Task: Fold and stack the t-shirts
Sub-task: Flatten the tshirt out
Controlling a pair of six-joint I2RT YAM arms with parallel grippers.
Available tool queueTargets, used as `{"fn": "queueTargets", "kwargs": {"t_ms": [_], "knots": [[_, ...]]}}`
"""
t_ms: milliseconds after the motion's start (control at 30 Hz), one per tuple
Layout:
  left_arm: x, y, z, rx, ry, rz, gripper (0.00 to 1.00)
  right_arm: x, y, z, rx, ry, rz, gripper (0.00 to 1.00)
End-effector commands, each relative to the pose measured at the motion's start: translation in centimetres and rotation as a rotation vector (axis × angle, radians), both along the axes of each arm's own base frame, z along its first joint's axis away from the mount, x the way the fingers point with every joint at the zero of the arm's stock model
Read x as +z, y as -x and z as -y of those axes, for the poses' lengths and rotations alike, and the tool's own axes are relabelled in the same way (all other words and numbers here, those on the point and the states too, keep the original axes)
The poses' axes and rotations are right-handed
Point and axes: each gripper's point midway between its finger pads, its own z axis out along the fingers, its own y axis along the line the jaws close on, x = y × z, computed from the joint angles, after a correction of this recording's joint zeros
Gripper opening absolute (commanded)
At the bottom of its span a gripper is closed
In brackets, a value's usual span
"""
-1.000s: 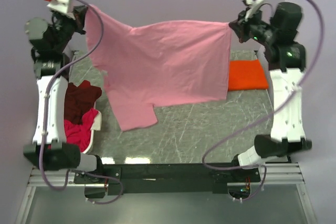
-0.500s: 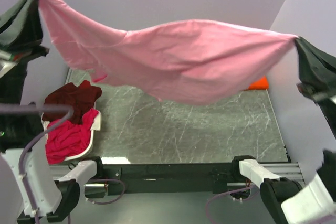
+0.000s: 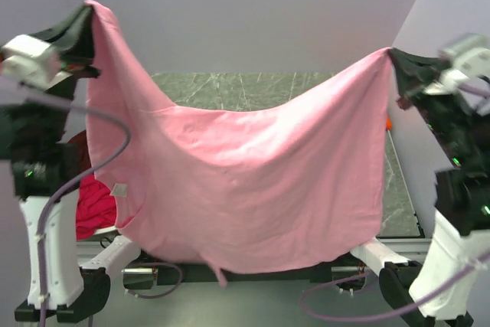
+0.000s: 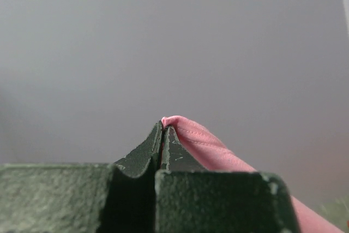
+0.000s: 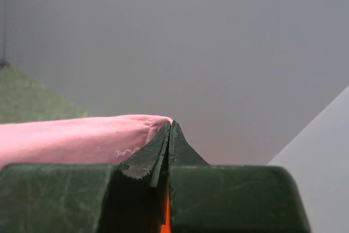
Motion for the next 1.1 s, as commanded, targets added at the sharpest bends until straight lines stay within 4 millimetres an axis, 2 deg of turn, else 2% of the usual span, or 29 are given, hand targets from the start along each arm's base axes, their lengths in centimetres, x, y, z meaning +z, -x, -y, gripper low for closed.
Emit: {"fn": "queueTargets", "kwargs": {"t_ms": [0,33,67,100,133,167,200,233,267,300,333,367,400,433,467,500,533,567,600,633,667,700,733,767,800,867,967,1000,1067], "knots": [[-5.1,-6.6,-0.8,0.057,0.015,-0.138,0.01,-4.7,-6.1,0.1,-0.007,0.01,-0.131,0.0],[-8.3,-9.2,-0.8,0.064,0.012,-0.216,0.0,-6.0,-7.3,0.0,-0.001,0.012,-0.162,0.0],[-10.6,-11.6,-1.0,0.077,0.017,-0.271,0.0,-9.0,-9.5,-0.2,0.011,0.011,-0.225,0.0],[-12.5,-13.3,-1.1,0.089,0.017,-0.307,0.0,-10.7,-10.9,-0.3,0.017,0.012,-0.26,0.0],[-16.2,-15.7,-1.2,0.1,0.016,-0.387,0.0,-12.4,-12.0,-0.5,0.028,0.014,-0.294,0.0],[-19.4,-18.3,-1.3,0.11,0.013,-0.459,0.0,-15.7,-13.9,-0.6,0.036,0.016,-0.353,0.0],[-21.2,-19.9,-1.6,0.122,0.021,-0.483,0.0,-18.0,-15.5,-0.8,0.045,0.02,-0.402,0.0],[-24.7,-21.6,-1.6,0.115,0.03,-0.554,0.0,-19.9,-16.7,-1.0,0.059,0.023,-0.436,0.0],[-28.7,-24.3,-1.6,0.112,0.025,-0.637,0.0,-22.3,-18.1,-1.1,0.068,0.024,-0.474,0.0],[-30.8,-25.8,-1.6,0.117,0.029,-0.679,0.0,-25.4,-20.2,-1.3,0.08,0.026,-0.547,0.0],[-32.3,-27.2,-1.6,0.118,0.03,-0.709,0.0,-27.2,-21.4,-1.4,0.084,0.024,-0.584,0.0],[-37.0,-30.0,-1.5,0.119,0.023,-0.81,0.0,-28.6,-22.8,-1.3,0.082,0.023,-0.609,0.0],[-38.8,-31.4,-1.5,0.12,0.024,-0.853,0.0,-32.4,-25.3,-1.2,0.077,0.022,-0.695,0.0],[-39.2,-33.0,-1.4,0.118,0.02,-0.877,0.0,-34.0,-26.6,-1.1,0.072,0.023,-0.728,0.0],[-44.1,-35.4,-1.3,0.122,0.014,-0.98,0.0,-34.1,-28.3,-0.9,0.058,0.027,-0.727,0.0],[-45.6,-36.7,-1.5,0.131,0.018,-1.015,0.0,-38.2,-30.5,-0.9,0.053,0.027,-0.816,0.0],[-44.4,-38.5,-1.6,0.141,0.021,-0.997,0.0,-39.6,-31.8,-0.6,0.042,0.029,-0.844,0.0],[-48.6,-39.8,-1.7,0.153,0.019,-1.083,0.0,-41.4,-34.0,-0.4,0.027,0.026,-0.88,0.0],[-47.6,-41.2,-1.8,0.16,0.022,-1.059,0.0,-42.0,-35.1,-0.2,0.012,0.024,-0.889,0.0],[-49.9,-42.3,-2.0,0.17,0.017,-1.096,0.0,-42.8,-36.1,0.0,-0.004,0.021,-0.898,0.0],[-50.6,-42.7,-2.0,0.174,0.015,-1.114,0.0,-41.8,-37.6,0.2,-0.019,0.016,-0.872,0.0],[-49.3,-43.7,-2.1,0.176,0.011,-1.085,0.0,-44.0,-38.8,0.8,-0.055,0.022,-0.903,0.0],[-50.9,-44.3,-2.1,0.18,0.004,-1.109,0.0,-44.3,-39.5,1.0,-0.069,0.023,-0.902,0.0],[-51.1,-44.6,-2.3,0.191,-0.001,-1.116,0.0,-44.5,-40.8,1.1,-0.079,0.024,-0.898,0.0],[-50.2,-45.3,-2.6,0.201,-0.008,-1.09,0.0,-44.6,-41.5,2.9,-0.117,0.013,-0.897,0.0],[-50.6,-45.7,-3.1,0.215,-0.005,-1.089,0.0,-44.9,-42.9,3.5,-0.138,0.006,-0.894,0.0],[-49.9,-46.1,-3.4,0.197,0.013,-1.07,0.0,-44.3,-43.8,4.0,-0.146,-0.004,-0.878,0.0],[-49.7,-46.1,-4.3,0.198,0.029,-1.068,0.0,-44.3,-43.8,4.0,-0.142,-0.007,-0.877,0.0],[-48.3,-45.7,-4.6,0.181,0.034,-1.042,0.0,-43.9,-43.5,3.7,-0.123,-0.011,-0.869,0.0]]}}
